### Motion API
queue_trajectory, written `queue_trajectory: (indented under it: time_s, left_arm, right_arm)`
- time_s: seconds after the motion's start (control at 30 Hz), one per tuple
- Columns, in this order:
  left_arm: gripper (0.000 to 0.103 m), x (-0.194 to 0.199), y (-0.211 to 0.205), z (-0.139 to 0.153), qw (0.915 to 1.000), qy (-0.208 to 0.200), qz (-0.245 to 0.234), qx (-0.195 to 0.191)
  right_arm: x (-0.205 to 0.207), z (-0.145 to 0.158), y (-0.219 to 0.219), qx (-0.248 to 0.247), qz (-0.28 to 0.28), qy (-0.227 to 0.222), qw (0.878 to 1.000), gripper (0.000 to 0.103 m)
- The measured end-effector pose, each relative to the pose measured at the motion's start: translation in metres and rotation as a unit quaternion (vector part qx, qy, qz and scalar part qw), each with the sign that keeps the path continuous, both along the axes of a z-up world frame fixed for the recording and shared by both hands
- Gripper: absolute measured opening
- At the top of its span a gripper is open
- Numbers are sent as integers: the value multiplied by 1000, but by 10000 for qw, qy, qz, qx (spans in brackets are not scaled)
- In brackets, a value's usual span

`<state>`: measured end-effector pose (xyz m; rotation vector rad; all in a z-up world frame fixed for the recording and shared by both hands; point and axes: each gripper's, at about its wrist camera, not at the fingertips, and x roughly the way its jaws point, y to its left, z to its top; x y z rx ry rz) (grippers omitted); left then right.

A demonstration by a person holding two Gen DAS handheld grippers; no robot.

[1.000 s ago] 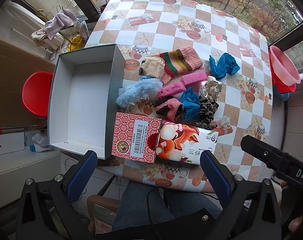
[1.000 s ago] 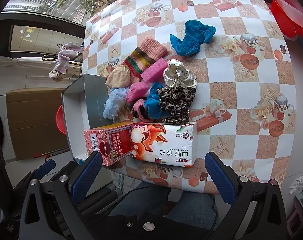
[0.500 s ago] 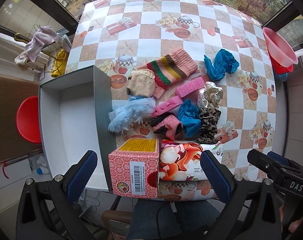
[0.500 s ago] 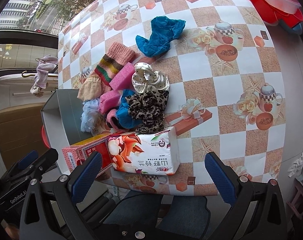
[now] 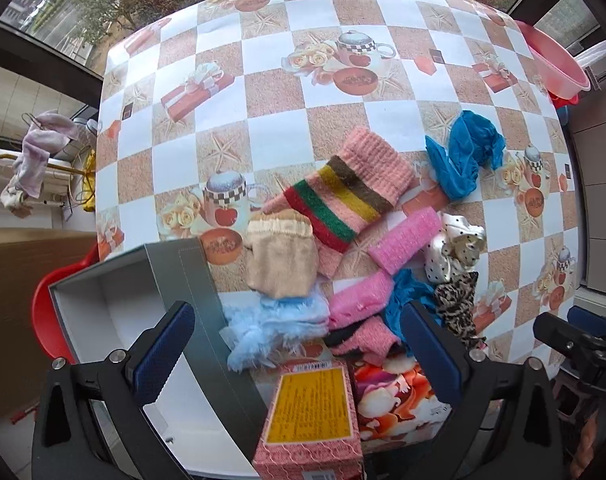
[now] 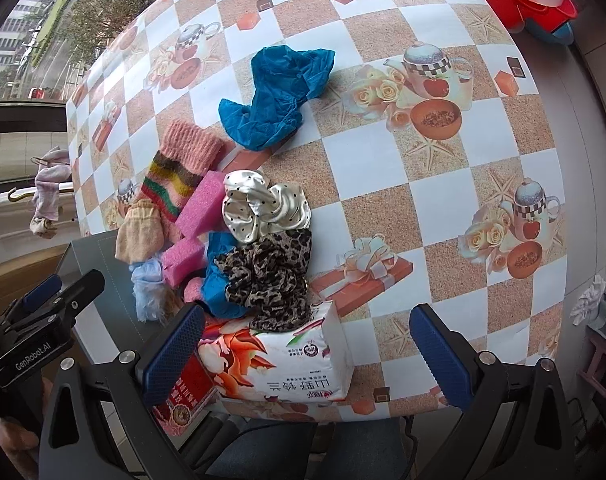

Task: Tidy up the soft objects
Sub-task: 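Reach both tools toward the pile, left to striped glove, right to blue cloth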

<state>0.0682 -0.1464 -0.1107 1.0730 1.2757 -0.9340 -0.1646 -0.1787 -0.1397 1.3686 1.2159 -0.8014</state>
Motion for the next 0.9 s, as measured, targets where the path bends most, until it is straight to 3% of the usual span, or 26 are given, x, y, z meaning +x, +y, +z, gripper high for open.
queue_trajectory:
  time_s: [0.43, 0.6, 0.9]
  left_arm:
    - [103, 8, -51, -67, 9974, -200, -678, -118]
    - [103, -8, -57, -99, 9943, -137, -1046, 157]
    - [103, 7, -72, -126, 9955, -596, -728, 57]
  right_arm:
    - [14, -30, -30, -193, -185, 157, 9995, 103]
    - [16, -40, -49, -409, -404, 180, 9982, 103]
    - [55, -72, -91, -733, -429, 361, 9957, 103]
